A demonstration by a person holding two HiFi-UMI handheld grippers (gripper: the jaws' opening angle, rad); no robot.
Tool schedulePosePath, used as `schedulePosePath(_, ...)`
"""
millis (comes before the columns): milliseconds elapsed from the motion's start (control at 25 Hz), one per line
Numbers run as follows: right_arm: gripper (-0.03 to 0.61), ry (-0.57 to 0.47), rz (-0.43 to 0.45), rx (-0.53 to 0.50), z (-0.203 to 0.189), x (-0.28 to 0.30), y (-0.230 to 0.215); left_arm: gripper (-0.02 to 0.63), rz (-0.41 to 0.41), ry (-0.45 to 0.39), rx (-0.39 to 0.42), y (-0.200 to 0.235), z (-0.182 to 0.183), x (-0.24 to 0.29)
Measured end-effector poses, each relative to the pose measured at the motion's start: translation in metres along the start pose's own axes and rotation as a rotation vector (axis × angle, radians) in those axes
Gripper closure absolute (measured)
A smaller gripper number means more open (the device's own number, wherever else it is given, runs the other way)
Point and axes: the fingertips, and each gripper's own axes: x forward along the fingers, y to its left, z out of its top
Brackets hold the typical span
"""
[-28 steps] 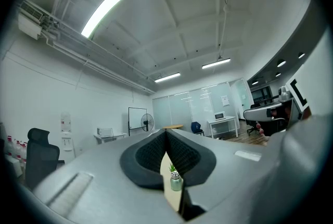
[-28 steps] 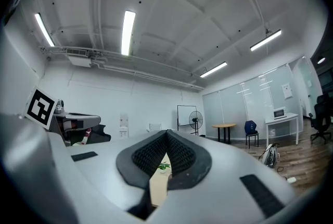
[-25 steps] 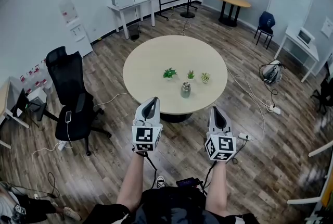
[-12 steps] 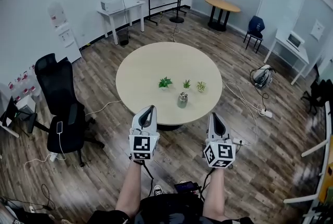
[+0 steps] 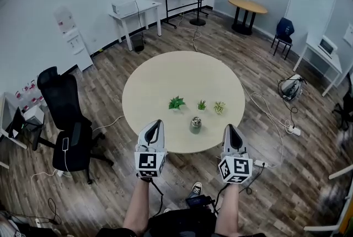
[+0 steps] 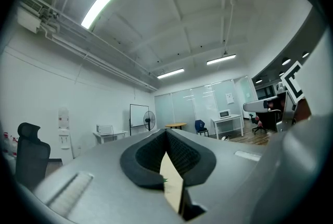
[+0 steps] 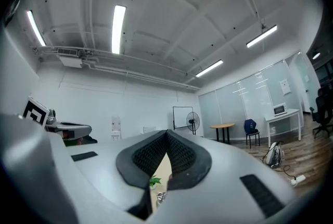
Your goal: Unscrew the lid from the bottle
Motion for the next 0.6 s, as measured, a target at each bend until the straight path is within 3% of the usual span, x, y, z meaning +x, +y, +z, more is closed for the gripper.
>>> schedulePosePath(240,0.577,-0.009,0.034,0.027,0.001,0.063,-0.056,0.612,0.018,0.021,0.006,-0.014,0.006,0.071)
schedulePosePath(600,0.575,0.001,0.074,-0.003,0.005,0.113,-0.074,0.612,0.032,0.010,0.028,-0.015,0.018,0.120)
